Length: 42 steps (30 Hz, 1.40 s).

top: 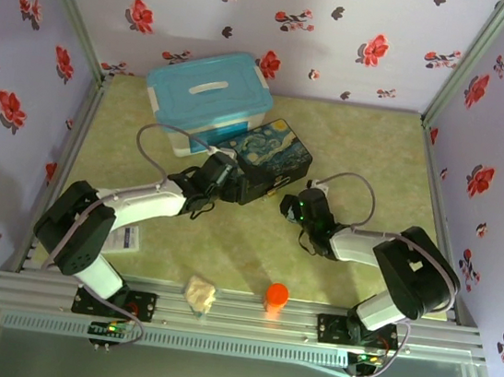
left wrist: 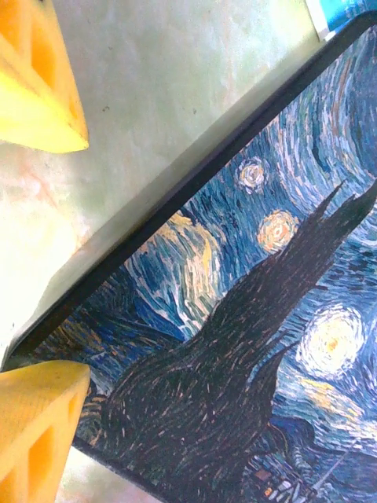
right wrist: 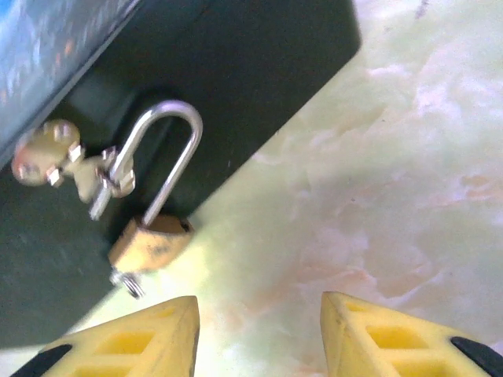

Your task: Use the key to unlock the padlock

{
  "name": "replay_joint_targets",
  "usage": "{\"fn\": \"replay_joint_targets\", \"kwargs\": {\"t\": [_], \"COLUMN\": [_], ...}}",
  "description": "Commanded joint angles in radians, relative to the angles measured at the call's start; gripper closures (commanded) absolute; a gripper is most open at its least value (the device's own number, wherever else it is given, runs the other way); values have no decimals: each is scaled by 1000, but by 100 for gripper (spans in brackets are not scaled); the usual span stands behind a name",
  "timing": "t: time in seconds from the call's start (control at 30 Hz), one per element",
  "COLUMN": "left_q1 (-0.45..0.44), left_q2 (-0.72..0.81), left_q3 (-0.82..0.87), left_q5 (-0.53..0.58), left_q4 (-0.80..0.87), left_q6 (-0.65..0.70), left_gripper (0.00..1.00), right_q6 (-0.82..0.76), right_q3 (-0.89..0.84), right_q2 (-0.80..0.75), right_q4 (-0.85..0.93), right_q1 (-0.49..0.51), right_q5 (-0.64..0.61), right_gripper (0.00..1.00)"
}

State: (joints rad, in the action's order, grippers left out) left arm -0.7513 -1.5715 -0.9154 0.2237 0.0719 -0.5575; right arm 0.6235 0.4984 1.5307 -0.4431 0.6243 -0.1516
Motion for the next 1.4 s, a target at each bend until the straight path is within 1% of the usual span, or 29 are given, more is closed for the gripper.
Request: {"fn": "replay_joint_targets", "kwargs": {"t": [0.0, 0.1, 0.23, 0.3, 0.43, 0.57, 0.67, 0.73, 0.83, 0.93, 1.07, 1.13, 1.23, 1.37], "left_q1": [9, 25, 47, 51, 61, 60, 52, 47, 39, 22, -11, -26, -43, -51], "left_q2": [-17, -2, 1, -5, -49, -117, -170, -198, -228, -256, -301, -317, -327, -334], "left_q3": [-35, -65, -88, -103, -160, -220, -245, -252, -248, -237, -206, -186, -151, -124], "left_q5": [-26, -70, -104, -100, -94, -30, 24, 46, 65, 88, 126, 133, 126, 127], "left_q4": [183, 177, 140, 127, 148, 203, 242, 255, 268, 280, 277, 267, 240, 221], "left_q6": [1, -45, -105, -105, -85, -44, 7, 34, 69, 114, 186, 209, 217, 214], "left_gripper": [25, 21, 19, 19, 18, 17, 16, 16, 19, 23, 26, 26, 28, 29], "right_q6": [-313, -445, -501, -517, -519, -536, -534, -525, -515, -505, -494, -473, -422, -317], "right_q3": [5, -18, -1, 11, 24, 52, 69, 79, 87, 98, 115, 121, 128, 119], "right_q2": [-9, -2, 69, 107, 172, 233, 262, 279, 297, 306, 313, 309, 304, 303], "right_q4": [32, -81, -150, -182, -251, -283, -300, -304, -331, -348, -378, -394, -402, -403], "right_q1": [39, 77, 89, 105, 112, 118, 118, 119, 119, 119, 116, 108, 90, 65], "right_q5": [-5, -14, -2, -16, -29, -46, -71, -113, -165, -208, -230, -228, -224, -269], "right_gripper": [56, 56, 55, 54, 50, 50, 50, 50, 51, 54, 60, 64, 66, 69]}}
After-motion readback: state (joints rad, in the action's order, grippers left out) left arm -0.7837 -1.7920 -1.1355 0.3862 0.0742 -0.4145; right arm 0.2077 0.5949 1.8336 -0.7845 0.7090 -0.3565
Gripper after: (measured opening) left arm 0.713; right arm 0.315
